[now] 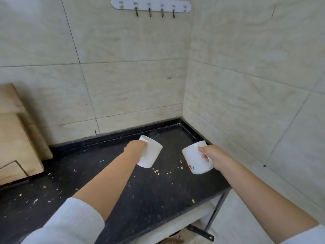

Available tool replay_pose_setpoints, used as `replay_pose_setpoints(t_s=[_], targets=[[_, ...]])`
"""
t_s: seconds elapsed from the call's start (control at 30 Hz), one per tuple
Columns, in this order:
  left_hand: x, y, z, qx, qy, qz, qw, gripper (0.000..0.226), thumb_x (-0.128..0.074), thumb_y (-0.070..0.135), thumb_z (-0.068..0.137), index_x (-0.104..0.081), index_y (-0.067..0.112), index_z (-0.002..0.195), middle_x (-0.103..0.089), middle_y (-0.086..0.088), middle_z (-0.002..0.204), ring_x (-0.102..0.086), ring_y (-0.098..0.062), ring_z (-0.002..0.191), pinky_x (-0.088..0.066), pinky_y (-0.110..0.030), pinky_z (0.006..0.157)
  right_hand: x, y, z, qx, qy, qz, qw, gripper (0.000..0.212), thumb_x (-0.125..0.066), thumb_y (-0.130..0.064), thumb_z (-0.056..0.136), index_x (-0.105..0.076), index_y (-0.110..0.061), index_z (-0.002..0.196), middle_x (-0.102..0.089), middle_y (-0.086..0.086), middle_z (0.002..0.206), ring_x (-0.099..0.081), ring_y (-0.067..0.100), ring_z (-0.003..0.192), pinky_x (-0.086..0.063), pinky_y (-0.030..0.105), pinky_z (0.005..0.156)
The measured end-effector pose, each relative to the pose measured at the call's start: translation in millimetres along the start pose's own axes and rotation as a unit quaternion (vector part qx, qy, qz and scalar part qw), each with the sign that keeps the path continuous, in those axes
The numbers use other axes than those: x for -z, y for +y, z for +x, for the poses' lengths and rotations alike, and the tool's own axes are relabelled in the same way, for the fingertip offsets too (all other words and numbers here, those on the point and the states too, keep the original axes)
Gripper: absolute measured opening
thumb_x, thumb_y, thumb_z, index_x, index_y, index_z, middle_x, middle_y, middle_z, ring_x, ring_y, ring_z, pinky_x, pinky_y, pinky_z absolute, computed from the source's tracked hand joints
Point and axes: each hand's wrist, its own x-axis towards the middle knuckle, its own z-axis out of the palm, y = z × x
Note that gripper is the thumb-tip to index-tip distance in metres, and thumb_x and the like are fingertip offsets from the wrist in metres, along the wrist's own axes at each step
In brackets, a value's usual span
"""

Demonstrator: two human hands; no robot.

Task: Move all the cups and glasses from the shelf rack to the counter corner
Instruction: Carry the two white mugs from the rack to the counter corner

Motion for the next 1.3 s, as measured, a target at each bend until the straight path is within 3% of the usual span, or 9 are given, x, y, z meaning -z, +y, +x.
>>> replay_pose_setpoints(t_s=[0.23, 0.37, 0.47, 0.6, 0.77, 0.93, 1.03, 1.13, 1.3], targets=[[-44.2, 19.0, 74.5, 0.163, 0.000, -0.087, 0.983, 0.010, -0.041, 0.010, 0.091, -0.041, 0.006, 0.082, -0.035, -0.007, 0.073, -0.041, -0.025, 0.082, -0.034, -0.032, 0.079, -11.2, -21.6, 117.1, -0.056, -0.022, 0.017, 0.998, 0.031, -0.044, -0.011, 0.094, -0.048, 0.004, 0.122, -0.053, 0.012, 0.082, -0.049, 0.021, 0.079, -0.034, 0.024, 0.056], [-66.9, 29.4, 132.1, 0.167, -0.031, -0.108, 0.980, 0.035, -0.045, 0.005, 0.088, -0.046, 0.007, 0.123, -0.043, -0.011, 0.105, -0.045, -0.032, 0.106, -0.042, -0.038, 0.092, -27.2, -27.9, 176.8, -0.076, -0.031, 0.071, 0.994, 0.034, -0.045, -0.009, 0.094, -0.045, 0.002, 0.126, -0.055, 0.014, 0.095, -0.054, 0.021, 0.082, -0.046, 0.034, 0.076], [-82.3, 36.7, 173.4, 0.182, -0.042, -0.127, 0.974, 0.041, -0.048, 0.005, 0.088, -0.044, 0.007, 0.129, -0.047, -0.013, 0.112, -0.051, -0.033, 0.111, -0.044, -0.039, 0.087, -44.2, -31.6, 217.6, -0.076, -0.005, 0.046, 0.996, 0.036, -0.050, -0.012, 0.091, -0.048, 0.004, 0.123, -0.057, 0.016, 0.102, -0.054, 0.028, 0.104, -0.042, 0.041, 0.099], [-103.0, 40.3, 221.0, 0.197, -0.035, -0.198, 0.960, 0.046, -0.055, 0.006, 0.088, -0.042, 0.005, 0.132, -0.049, -0.017, 0.132, -0.049, -0.037, 0.120, -0.046, -0.045, 0.097, -60.5, -38.1, 266.5, -0.087, 0.004, 0.030, 0.996, 0.029, -0.053, -0.014, 0.090, -0.055, 0.004, 0.113, -0.060, 0.020, 0.122, -0.052, 0.032, 0.116, -0.040, 0.042, 0.102], [-134.4, 36.3, 271.7, 0.165, 0.003, -0.189, 0.968, 0.045, -0.064, 0.012, 0.085, -0.050, -0.003, 0.125, -0.054, -0.015, 0.106, -0.052, -0.030, 0.093, -0.047, -0.038, 0.083, -74.3, -38.4, 324.6, -0.070, -0.029, 0.054, 0.996, 0.042, -0.056, -0.009, 0.088, -0.048, 0.002, 0.128, -0.054, 0.016, 0.127, -0.049, 0.031, 0.118, -0.039, 0.045, 0.104], [-164.0, 28.0, 311.2, 0.146, 0.034, -0.180, 0.972, 0.040, -0.062, 0.016, 0.086, -0.055, -0.001, 0.121, -0.057, -0.016, 0.113, -0.051, -0.027, 0.092, -0.047, -0.033, 0.074, -83.2, -34.0, 383.0, -0.033, -0.076, 0.019, 0.996, 0.023, -0.052, -0.011, 0.089, -0.060, -0.001, 0.109, -0.054, 0.015, 0.114, -0.048, 0.022, 0.101, -0.040, 0.036, 0.089], [-176.0, 23.9, 326.5, 0.125, 0.049, -0.160, 0.978, 0.014, -0.061, 0.015, 0.087, -0.061, 0.008, 0.075, -0.055, -0.012, 0.093, -0.049, -0.026, 0.091, -0.044, -0.036, 0.083, -86.8, -31.9, 409.4, -0.008, -0.080, 0.003, 0.997, 0.022, -0.053, -0.013, 0.089, -0.061, 0.006, 0.097, -0.056, 0.028, 0.119, -0.051, 0.027, 0.096, -0.043, 0.043, 0.088], [-185.4, 21.3, 338.6, 0.109, 0.057, -0.137, 0.983, 0.037, -0.059, 0.017, 0.088, -0.041, 0.019, 0.056, -0.044, -0.002, 0.073, -0.043, -0.023, 0.085, -0.036, -0.033, 0.076, -89.7, -28.2, 426.8, 0.004, -0.070, -0.006, 0.998, 0.038, -0.055, -0.015, 0.088, -0.052, 0.018, 0.104, -0.051, 0.036, 0.121, -0.048, 0.048, 0.111, -0.036, 0.056, 0.102], [-192.4, 18.7, 351.8, 0.079, 0.052, -0.117, 0.989, 0.028, -0.058, 0.022, 0.088, -0.045, 0.011, 0.066, -0.043, -0.012, 0.081, -0.040, -0.022, 0.081, -0.033, -0.033, 0.074, -90.1, -27.4, 440.2, 0.022, -0.093, -0.027, 0.995, 0.030, -0.057, -0.020, 0.087, -0.056, 0.010, 0.085, -0.045, 0.012, 0.078, -0.042, 0.020, 0.072, -0.032, 0.030, 0.064]])
